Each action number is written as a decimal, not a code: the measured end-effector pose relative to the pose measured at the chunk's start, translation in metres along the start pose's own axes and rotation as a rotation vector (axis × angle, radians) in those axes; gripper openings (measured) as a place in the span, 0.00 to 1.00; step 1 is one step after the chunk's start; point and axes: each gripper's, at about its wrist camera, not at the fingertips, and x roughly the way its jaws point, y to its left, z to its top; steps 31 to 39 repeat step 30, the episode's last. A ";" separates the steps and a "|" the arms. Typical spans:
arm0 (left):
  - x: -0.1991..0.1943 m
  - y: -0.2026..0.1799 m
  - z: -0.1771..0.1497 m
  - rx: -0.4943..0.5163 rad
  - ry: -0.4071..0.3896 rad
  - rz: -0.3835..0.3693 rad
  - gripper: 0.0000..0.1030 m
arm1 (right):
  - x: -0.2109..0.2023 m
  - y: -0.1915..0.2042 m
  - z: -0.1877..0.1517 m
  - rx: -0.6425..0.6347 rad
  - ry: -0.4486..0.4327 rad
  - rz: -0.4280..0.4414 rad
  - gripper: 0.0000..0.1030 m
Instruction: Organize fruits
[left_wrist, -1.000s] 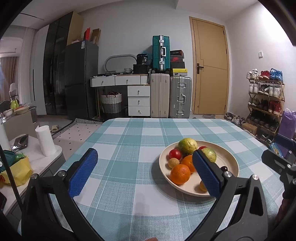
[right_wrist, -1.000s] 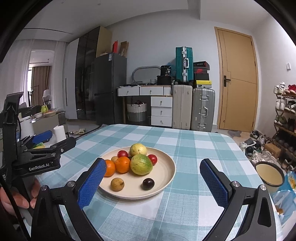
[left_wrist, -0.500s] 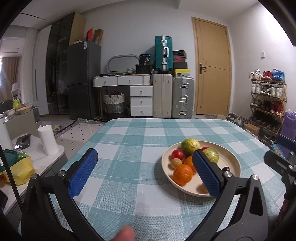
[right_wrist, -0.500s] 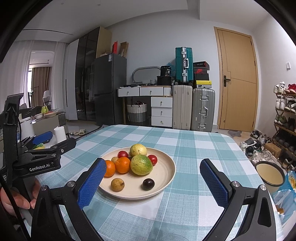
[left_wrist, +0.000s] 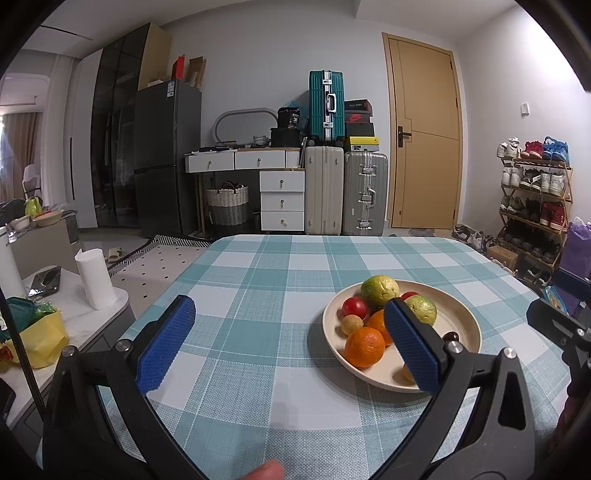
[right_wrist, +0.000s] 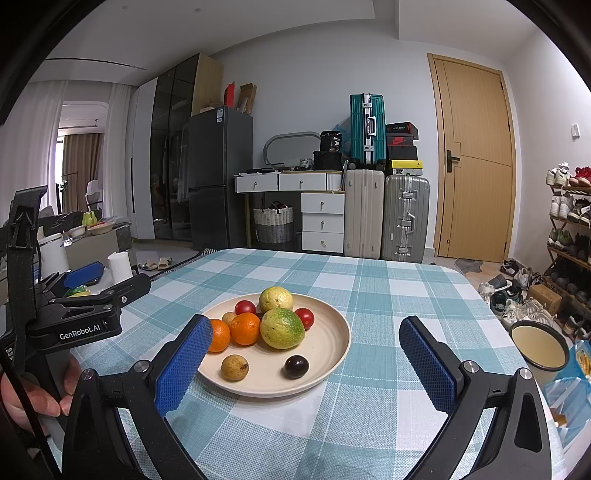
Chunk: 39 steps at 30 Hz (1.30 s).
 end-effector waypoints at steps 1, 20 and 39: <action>0.000 0.000 0.000 0.000 0.000 0.000 0.99 | 0.000 0.000 0.000 0.000 0.000 0.000 1.00; 0.000 0.000 0.000 -0.001 0.000 0.000 0.99 | 0.000 0.000 0.000 0.000 0.000 0.000 1.00; 0.005 0.000 -0.002 0.008 0.002 -0.018 0.99 | 0.000 -0.001 0.000 0.000 0.000 0.000 1.00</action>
